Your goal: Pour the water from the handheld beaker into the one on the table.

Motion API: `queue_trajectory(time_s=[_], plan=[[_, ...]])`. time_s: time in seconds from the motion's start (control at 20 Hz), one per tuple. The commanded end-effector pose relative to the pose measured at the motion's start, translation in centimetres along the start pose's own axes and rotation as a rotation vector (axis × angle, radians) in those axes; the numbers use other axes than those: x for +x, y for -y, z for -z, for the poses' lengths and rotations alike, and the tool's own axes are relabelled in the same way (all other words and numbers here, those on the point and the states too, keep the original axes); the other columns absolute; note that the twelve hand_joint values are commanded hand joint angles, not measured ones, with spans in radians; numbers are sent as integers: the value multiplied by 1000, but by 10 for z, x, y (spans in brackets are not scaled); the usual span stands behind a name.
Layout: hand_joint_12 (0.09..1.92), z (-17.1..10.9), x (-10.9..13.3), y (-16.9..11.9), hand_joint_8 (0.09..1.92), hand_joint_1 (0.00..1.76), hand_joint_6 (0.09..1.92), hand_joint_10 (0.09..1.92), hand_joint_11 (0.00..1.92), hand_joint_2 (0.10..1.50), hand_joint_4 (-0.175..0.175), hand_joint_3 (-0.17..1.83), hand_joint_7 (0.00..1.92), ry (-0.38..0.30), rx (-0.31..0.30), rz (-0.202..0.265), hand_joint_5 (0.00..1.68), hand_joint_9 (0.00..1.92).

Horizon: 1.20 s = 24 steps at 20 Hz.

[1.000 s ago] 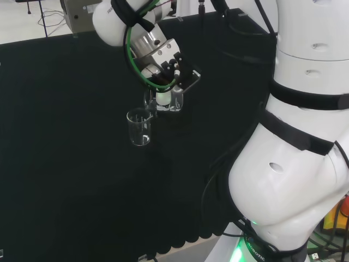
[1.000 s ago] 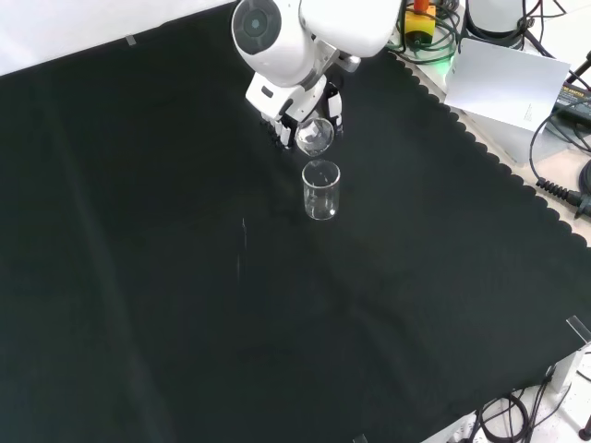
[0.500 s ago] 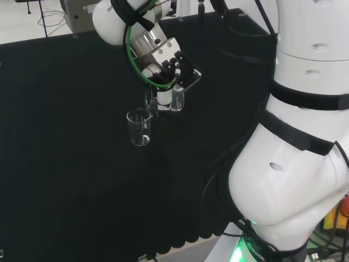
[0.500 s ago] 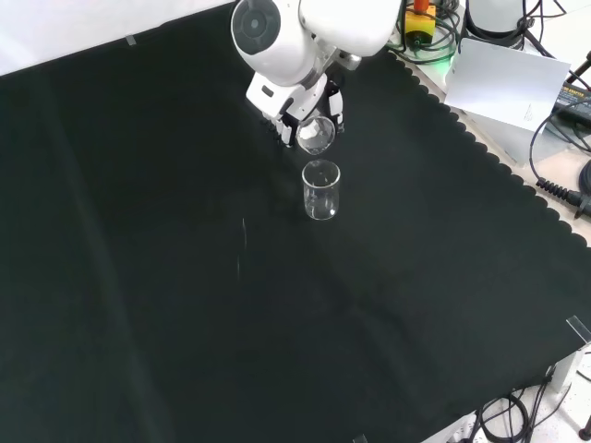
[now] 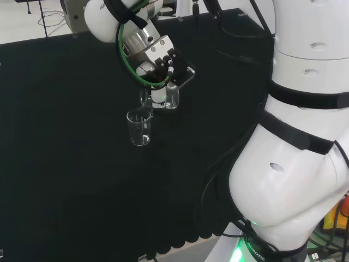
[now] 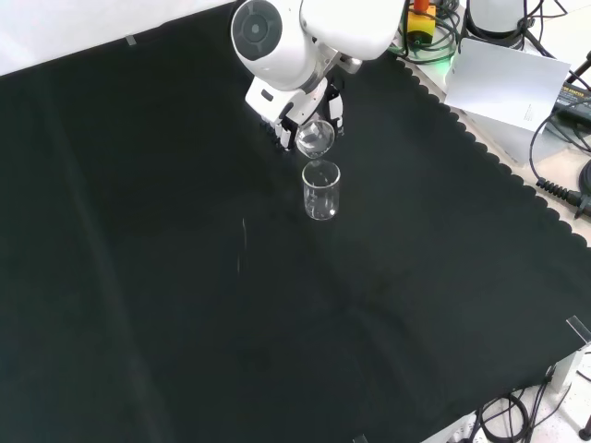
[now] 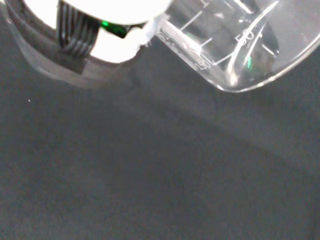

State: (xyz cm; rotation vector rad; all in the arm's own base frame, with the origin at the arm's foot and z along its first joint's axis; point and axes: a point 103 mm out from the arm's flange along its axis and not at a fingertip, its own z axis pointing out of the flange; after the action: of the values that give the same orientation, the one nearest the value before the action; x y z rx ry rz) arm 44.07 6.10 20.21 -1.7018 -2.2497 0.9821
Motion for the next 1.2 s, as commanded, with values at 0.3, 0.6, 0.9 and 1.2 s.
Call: queue_trajectory(time_s=[0.3,0.6,0.9,1.2], plan=[[658,-8,-5,1,87,1321,87,87,1473,1012,-175,-175,1573,32,27,-6,1525,1736],[656,-5,2,1,87,1321,87,87,1475,1012,-175,-175,1573,55,45,-13,1525,1736],[654,-3,3,2,87,1321,87,87,1477,1012,-175,-175,1573,74,55,-14,1525,1736],[652,1,7,2,87,1321,87,87,1479,1012,-175,-175,1573,86,58,-15,1525,1736]])
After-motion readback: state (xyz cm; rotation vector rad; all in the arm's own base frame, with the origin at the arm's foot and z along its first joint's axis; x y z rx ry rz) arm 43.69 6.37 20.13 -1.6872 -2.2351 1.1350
